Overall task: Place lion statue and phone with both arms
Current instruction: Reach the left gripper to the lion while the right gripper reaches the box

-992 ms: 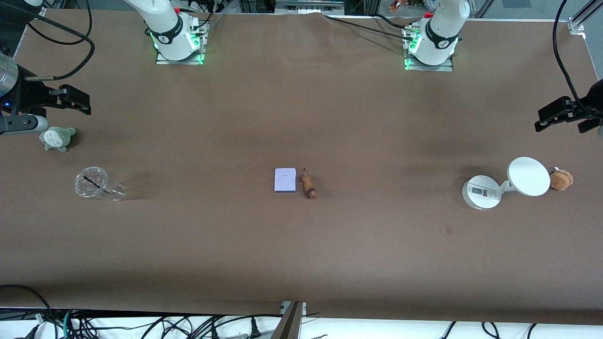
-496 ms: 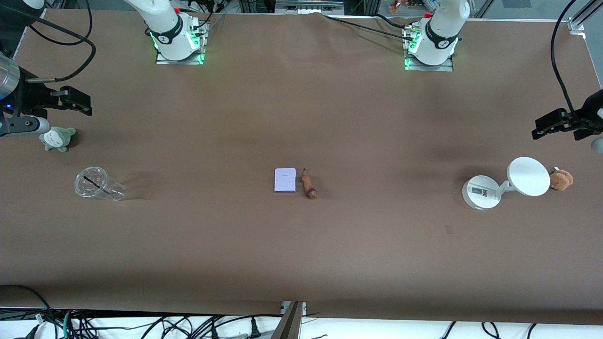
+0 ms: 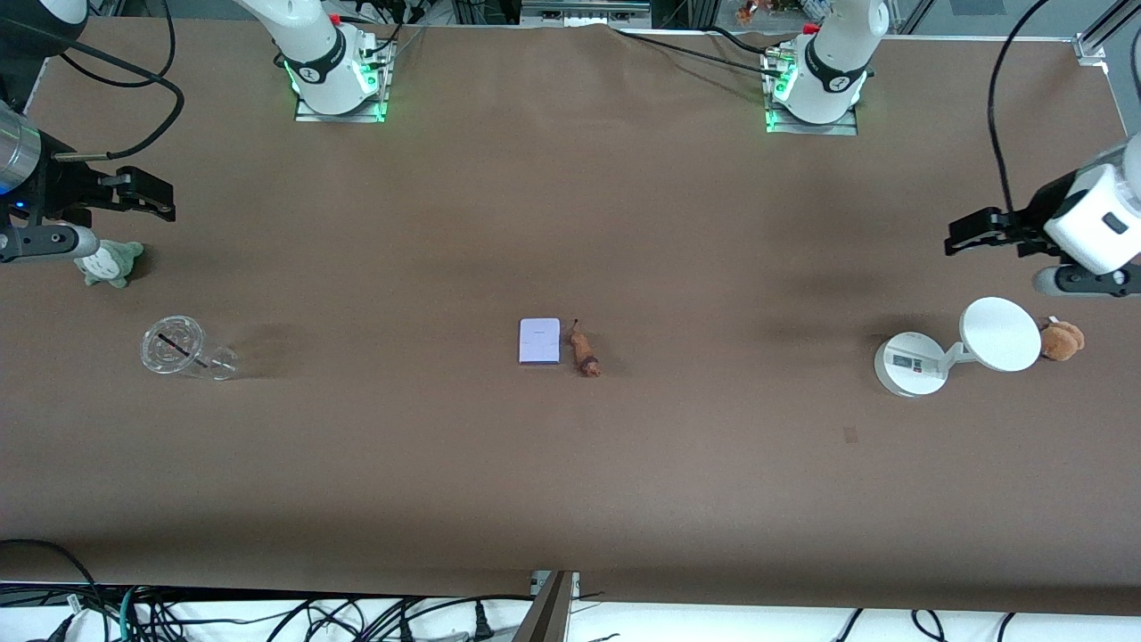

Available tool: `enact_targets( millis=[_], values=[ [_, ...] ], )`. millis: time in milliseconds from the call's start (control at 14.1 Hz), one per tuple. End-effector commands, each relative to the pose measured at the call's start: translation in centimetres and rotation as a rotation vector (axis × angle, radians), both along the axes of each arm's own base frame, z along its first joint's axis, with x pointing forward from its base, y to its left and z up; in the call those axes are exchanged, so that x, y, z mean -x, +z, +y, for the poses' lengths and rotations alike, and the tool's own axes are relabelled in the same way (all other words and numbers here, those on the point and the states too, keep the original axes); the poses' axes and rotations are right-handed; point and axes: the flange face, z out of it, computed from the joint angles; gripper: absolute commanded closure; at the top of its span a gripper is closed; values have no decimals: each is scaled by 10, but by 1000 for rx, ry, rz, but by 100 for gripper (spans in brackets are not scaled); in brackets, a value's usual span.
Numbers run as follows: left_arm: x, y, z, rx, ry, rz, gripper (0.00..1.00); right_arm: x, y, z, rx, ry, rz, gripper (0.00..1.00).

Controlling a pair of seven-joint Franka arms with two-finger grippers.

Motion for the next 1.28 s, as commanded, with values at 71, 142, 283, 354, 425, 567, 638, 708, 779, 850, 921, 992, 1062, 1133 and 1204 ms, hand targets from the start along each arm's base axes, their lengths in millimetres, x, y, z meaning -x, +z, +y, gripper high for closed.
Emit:
enact_targets(
  millis=[71, 142, 283, 354, 425, 567, 638, 708, 779, 850, 921, 992, 1062, 1133, 1204],
  values=[
    [-26, -47, -91, 44, 29, 67, 0, -5, 2, -4, 8, 4, -19, 0],
    [-28, -65, -115, 72, 76, 89, 0, -7, 1, -6, 9, 2, -26, 0],
    [-27, -87, -174, 63, 165, 93, 0, -8, 1, -8, 9, -5, -27, 0],
    [-26, -105, -207, 45, 222, 94, 0, -8, -2, -8, 7, -8, -22, 0],
    [-22, -117, -241, 41, 262, 79, 0, -9, -3, -8, 7, -10, -21, 0],
    [-7, -148, -307, 15, 308, 51, 0, -11, -8, -9, 8, -14, -14, 0],
    [-4, -162, -328, 4, 343, 35, 0, -18, -27, -10, 14, -23, 22, 0],
    [-8, -175, -351, 21, 396, 27, 0, -27, -48, -9, 25, -32, 56, 0],
    [-11, -197, -374, 23, 462, 42, 0, -32, -60, -8, 22, -32, 68, 0],
    [-13, -214, -399, 44, 495, 17, 0, -43, -79, -4, 19, -28, 71, 0],
    [-10, -226, -414, 41, 486, -21, 0, -54, -98, 5, 20, -12, 62, 0],
    [-11, -241, -419, 30, 490, -49, 0, -62, -116, 7, 23, -11, 68, 0],
    [-16, -250, -422, 40, 495, -65, 0, -69, -132, 11, 24, -2, 69, 0],
    [-21, -263, -423, 45, 498, -63, 0, -73, -145, 15, 25, 6, 77, 0],
    [-29, -272, -426, 60, 504, -74, 0, -76, -163, 19, 29, 15, 103, 0]
  ],
)
